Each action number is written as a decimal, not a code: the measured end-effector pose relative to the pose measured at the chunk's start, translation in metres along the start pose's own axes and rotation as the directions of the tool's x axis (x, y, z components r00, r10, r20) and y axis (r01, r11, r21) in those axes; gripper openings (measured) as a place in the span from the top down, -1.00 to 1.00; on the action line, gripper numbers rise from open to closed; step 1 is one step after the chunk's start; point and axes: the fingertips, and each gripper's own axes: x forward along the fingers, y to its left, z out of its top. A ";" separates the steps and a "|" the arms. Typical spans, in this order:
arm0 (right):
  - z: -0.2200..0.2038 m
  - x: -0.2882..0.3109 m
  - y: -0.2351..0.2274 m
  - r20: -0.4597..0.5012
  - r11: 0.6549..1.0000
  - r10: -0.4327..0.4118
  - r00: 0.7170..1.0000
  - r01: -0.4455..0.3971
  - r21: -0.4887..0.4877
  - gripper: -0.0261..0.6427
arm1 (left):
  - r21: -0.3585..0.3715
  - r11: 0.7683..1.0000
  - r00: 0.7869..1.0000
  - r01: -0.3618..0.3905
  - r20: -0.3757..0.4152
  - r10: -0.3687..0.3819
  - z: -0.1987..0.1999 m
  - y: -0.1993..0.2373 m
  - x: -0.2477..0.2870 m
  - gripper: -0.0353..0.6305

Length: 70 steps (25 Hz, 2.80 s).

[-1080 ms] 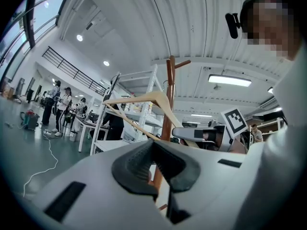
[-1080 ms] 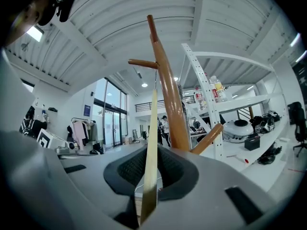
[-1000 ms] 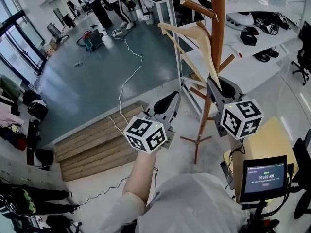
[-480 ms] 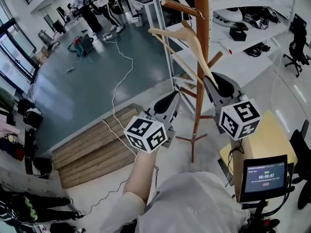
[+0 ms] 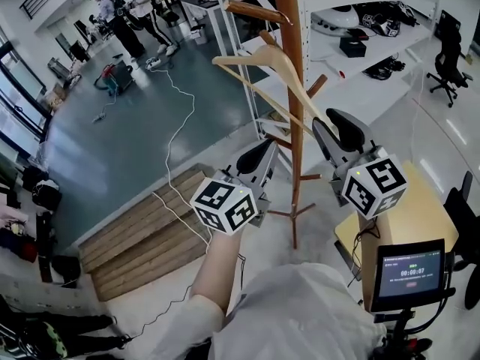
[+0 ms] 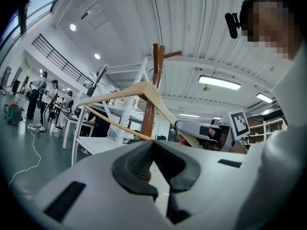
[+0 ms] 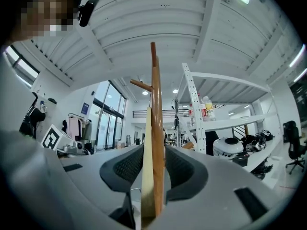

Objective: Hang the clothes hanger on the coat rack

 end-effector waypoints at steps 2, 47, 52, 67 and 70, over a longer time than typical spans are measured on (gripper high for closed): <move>0.002 -0.006 0.000 0.005 1.000 -0.003 1.000 0.003 -0.004 0.56 | 0.001 1.000 1.000 0.008 -0.002 -0.008 -0.001 -0.004 0.002 0.88; 0.057 -0.068 0.027 0.147 0.999 0.047 0.988 -0.049 0.009 0.57 | 0.011 0.999 0.999 -0.030 0.042 0.030 0.006 -0.034 -0.027 0.88; 0.073 -0.040 0.067 0.160 0.987 0.127 0.979 -0.110 -0.114 0.57 | 0.016 0.992 0.990 -0.125 0.072 0.124 0.013 -0.011 -0.065 0.88; -0.004 0.049 0.256 0.024 0.813 0.578 0.816 -0.578 0.072 0.58 | -0.033 0.859 0.850 -0.512 0.128 0.511 0.019 0.048 -0.242 0.88; -0.058 0.056 0.284 -0.033 0.766 0.635 0.772 -0.623 0.158 0.58 | -0.054 0.817 0.810 -0.575 0.108 0.577 -0.007 0.057 -0.274 0.88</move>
